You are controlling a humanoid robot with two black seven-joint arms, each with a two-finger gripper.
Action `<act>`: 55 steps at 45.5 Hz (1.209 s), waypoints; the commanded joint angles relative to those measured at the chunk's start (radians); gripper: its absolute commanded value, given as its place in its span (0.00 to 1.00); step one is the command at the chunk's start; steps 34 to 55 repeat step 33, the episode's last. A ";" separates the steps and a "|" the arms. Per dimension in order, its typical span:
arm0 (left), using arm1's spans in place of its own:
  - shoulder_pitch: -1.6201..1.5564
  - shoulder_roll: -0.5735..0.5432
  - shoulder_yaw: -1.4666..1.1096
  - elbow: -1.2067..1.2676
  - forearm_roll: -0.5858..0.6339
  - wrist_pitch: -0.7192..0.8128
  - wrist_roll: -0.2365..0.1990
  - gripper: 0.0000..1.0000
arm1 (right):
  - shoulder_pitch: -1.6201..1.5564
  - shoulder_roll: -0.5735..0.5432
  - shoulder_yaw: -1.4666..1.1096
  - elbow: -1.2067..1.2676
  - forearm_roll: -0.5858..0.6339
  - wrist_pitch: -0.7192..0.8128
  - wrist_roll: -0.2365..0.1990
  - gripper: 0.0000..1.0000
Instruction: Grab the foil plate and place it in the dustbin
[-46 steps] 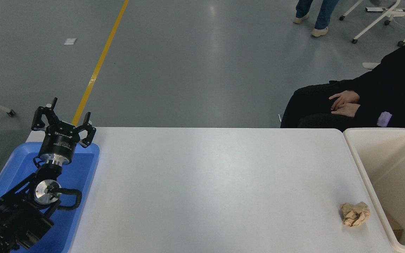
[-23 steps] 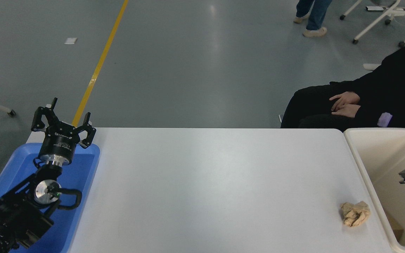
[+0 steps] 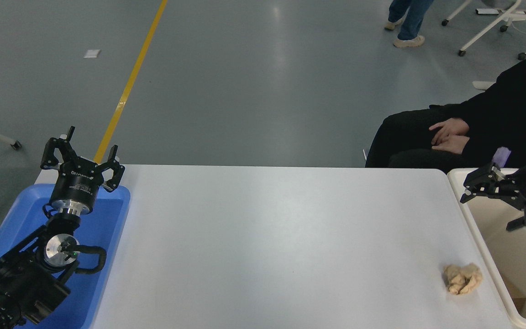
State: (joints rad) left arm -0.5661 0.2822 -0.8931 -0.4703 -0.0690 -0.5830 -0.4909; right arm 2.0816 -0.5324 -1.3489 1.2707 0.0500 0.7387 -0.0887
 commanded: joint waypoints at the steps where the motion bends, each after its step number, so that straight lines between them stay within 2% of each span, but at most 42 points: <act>1: 0.000 0.000 0.000 -0.001 0.000 0.002 0.000 0.99 | 0.245 0.153 -0.021 0.131 -0.038 0.047 0.001 1.00; 11: 0.000 0.000 0.000 0.001 0.000 0.002 0.000 0.99 | 0.331 0.302 -0.006 0.173 -0.028 0.047 0.004 1.00; 24: 0.000 0.000 0.000 0.001 0.000 0.003 0.000 0.99 | 0.327 0.316 0.100 0.176 -0.021 0.047 0.004 1.00; 55: 0.000 0.000 0.000 -0.001 0.000 0.003 0.000 0.99 | 0.327 0.318 0.116 0.176 -0.021 0.047 0.006 1.00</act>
